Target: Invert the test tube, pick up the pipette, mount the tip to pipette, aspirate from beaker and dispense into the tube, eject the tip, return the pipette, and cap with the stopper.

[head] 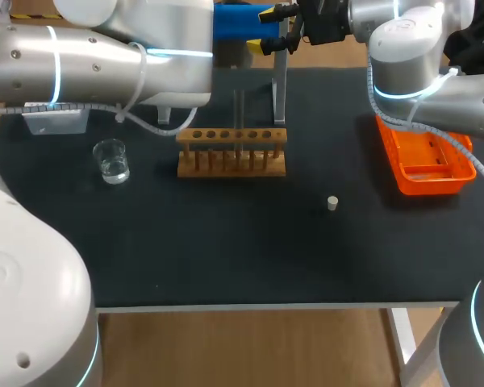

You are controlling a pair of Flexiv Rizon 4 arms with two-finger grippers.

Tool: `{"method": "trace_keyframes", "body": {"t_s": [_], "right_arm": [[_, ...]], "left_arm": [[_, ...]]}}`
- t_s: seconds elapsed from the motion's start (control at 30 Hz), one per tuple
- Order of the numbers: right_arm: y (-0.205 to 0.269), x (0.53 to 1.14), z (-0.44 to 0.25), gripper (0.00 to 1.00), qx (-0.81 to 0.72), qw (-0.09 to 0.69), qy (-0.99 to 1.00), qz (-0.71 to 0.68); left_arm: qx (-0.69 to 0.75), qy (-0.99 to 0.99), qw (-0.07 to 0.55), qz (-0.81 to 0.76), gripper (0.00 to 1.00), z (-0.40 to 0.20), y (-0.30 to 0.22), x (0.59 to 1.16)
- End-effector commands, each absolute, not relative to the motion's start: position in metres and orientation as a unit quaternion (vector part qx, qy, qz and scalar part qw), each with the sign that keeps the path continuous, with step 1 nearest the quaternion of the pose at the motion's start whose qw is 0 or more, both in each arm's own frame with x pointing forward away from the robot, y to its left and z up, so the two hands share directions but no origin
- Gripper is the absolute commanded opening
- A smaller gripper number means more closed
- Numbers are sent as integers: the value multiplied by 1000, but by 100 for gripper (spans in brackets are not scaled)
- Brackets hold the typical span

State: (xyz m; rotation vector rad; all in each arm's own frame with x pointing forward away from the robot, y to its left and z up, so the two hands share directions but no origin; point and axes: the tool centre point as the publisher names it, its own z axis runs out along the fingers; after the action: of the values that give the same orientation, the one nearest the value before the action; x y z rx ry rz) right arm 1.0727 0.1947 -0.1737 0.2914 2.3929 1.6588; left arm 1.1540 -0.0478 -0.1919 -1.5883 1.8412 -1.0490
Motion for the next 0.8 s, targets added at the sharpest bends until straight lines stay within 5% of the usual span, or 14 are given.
{"method": "trace_keyframes", "body": {"t_s": [0.03, 0.53, 0.8], "right_arm": [[194, 1072, -174, 100, 99, 108, 813, 564], [194, 1072, -174, 100, 99, 108, 813, 564], [194, 1072, -174, 100, 99, 108, 813, 564]], "left_arm": [[-580, 672, 247, -387, 100, -185, -48, 1147], [-544, 667, 286, -421, 100, -126, -49, 1115], [-433, 719, 224, -495, 100, -109, -54, 1078]]}}
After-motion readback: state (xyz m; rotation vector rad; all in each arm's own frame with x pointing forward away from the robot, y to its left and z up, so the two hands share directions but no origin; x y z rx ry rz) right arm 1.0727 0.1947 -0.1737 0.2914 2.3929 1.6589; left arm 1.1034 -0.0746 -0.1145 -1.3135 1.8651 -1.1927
